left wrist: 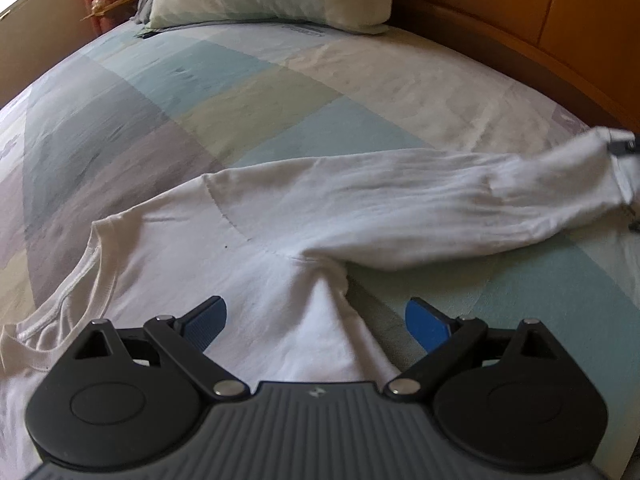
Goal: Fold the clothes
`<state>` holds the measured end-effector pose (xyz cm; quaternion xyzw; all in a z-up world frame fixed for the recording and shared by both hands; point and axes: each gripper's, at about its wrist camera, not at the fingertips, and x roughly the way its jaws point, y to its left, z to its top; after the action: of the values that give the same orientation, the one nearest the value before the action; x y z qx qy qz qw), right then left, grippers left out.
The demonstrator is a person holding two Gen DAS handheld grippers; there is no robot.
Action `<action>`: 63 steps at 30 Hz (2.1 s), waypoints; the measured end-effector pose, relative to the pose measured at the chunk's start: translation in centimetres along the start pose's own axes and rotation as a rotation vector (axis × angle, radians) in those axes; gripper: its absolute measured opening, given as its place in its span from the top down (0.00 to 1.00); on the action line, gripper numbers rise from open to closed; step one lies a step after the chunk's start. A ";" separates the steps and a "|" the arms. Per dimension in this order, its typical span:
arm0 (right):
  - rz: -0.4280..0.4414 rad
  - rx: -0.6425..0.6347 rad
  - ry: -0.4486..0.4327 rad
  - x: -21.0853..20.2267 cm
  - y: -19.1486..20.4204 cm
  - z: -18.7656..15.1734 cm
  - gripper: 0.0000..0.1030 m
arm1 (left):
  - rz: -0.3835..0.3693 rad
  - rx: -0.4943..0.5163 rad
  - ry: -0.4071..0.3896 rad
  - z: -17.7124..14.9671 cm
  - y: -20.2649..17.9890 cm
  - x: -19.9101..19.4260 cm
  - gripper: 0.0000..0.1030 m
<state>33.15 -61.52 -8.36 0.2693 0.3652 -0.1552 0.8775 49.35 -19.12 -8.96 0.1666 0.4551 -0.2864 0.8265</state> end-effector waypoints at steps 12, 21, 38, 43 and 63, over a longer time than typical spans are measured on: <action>-0.120 -0.106 -0.021 0.1 1.3 3.6 0.85 | 0.012 -0.034 -0.018 -0.3 1.0 -0.6 0.07; -0.169 0.026 -0.008 0.3 0.5 0.8 0.67 | 0.019 -0.031 -0.019 -0.4 1.4 -0.5 0.07; 0.175 -0.757 0.226 13.3 19.4 -0.7 0.53 | 0.027 -0.018 -0.038 -1.2 1.6 -1.0 0.07; 0.186 -0.900 0.279 14.2 20.8 -1.7 0.91 | 0.043 -0.019 -0.050 -1.7 2.0 -1.3 0.07; -0.187 -0.389 0.139 7.5 11.4 -3.9 0.48 | 0.049 -0.049 -0.038 -2.2 4.5 -1.0 0.07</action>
<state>41.46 -50.57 -12.01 0.0702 0.4712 -0.1437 0.8674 50.29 -14.10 -9.20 0.1520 0.4422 -0.2581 0.8454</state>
